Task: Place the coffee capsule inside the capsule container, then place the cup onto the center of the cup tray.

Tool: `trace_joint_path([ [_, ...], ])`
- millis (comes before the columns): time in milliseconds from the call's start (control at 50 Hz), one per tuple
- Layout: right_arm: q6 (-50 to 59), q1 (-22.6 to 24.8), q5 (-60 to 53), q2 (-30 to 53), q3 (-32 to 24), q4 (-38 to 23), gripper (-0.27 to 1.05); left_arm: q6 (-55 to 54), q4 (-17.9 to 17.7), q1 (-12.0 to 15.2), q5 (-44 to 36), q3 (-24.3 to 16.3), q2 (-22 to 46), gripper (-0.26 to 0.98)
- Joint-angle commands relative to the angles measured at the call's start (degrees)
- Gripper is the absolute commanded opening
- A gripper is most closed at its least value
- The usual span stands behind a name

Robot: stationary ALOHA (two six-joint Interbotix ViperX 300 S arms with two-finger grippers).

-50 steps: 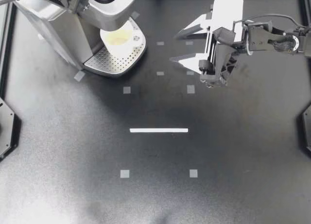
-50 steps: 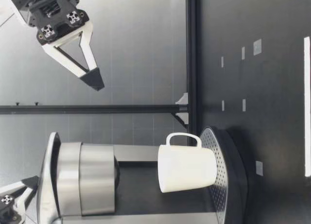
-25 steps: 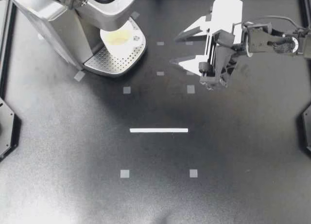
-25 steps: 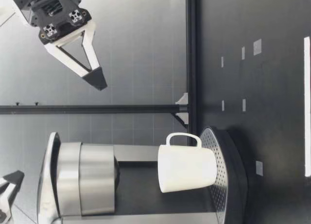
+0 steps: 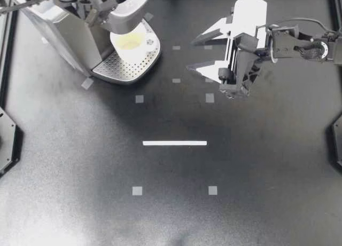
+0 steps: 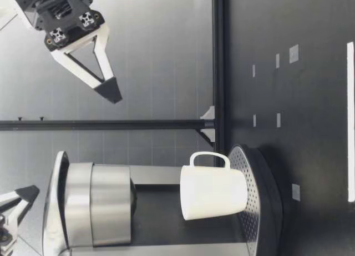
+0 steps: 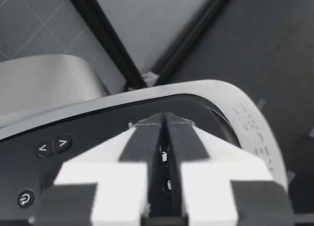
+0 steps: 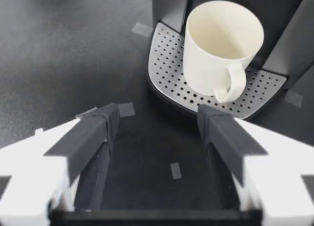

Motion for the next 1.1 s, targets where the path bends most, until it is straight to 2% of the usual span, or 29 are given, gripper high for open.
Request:
trace_joint_path([
  [0, -0.1, 0.3, -0.4, -1.0, -0.4, 0.1, 0.62, 0.1, 0.5, 0.1, 0.4, -1.9, -0.3, 0.11],
  [220, -0.3, 0.3, -0.4, -1.1, -0.1, 0.1, 0.62, 0.0, 2.1, 0.1, 1.7, -2.5, 0.4, 0.11],
  [860, -0.6, 0.3, -0.6, -0.8, 0.1, 0.2, 0.62, 0.1, 1.7, 0.1, 7.5, -2.0, 2.5, 0.11],
  [1080, -0.5, 0.3, -1.0, -0.8, 0.3, 0.1, 0.62, 0.2, 1.3, 0.1, 8.6, -1.6, 6.1, 0.11],
])
